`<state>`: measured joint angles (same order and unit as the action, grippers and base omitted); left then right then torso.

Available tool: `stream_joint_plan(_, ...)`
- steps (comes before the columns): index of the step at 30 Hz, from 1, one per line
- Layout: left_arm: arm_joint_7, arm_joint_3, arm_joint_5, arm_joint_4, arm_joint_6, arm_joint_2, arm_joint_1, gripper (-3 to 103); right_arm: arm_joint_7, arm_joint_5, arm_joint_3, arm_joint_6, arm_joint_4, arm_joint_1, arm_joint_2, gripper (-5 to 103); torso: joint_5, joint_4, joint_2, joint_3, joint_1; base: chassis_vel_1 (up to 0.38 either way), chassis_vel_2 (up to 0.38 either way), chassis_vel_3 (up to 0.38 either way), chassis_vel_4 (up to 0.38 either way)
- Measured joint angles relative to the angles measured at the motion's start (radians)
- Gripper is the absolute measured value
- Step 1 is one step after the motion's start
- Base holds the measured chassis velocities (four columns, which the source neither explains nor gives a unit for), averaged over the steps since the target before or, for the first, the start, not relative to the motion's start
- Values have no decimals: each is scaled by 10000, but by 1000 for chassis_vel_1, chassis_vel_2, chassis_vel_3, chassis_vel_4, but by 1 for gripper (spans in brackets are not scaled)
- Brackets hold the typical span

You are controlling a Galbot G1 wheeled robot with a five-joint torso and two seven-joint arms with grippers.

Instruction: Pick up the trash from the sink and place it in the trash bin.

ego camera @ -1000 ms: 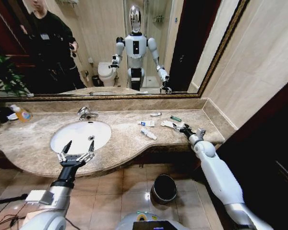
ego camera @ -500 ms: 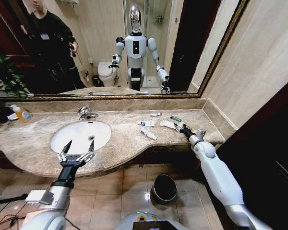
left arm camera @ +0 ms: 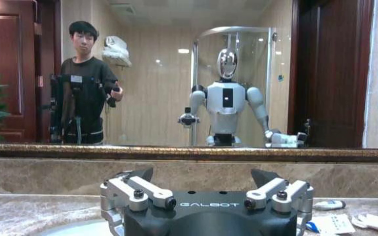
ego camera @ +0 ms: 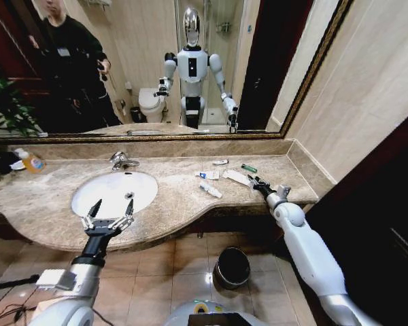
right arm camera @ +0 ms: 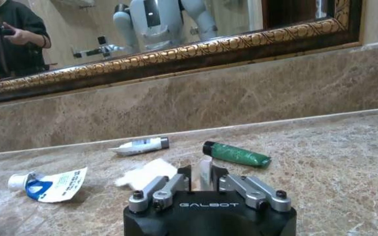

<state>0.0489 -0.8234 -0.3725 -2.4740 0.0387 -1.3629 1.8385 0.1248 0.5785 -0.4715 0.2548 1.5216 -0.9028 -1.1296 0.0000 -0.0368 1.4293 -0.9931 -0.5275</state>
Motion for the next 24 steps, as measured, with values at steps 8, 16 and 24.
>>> stream_joint_plan(8,0,0,0,0,0,0,0,100,-75,-16,-40,8,237,-153,-15,1,0,0,0,0,0,0,0,0,0)
stream_joint_plan(16,0,0,0,1,0,0,0,100,-249,18,-129,89,914,-422,46,0,-1,0,0,0,0,0,0,0,0)
stream_joint_plan(24,0,0,0,0,0,0,0,100,-532,291,-412,349,2309,-1122,265,0,1,0,0,0,0,0,0,0,0)
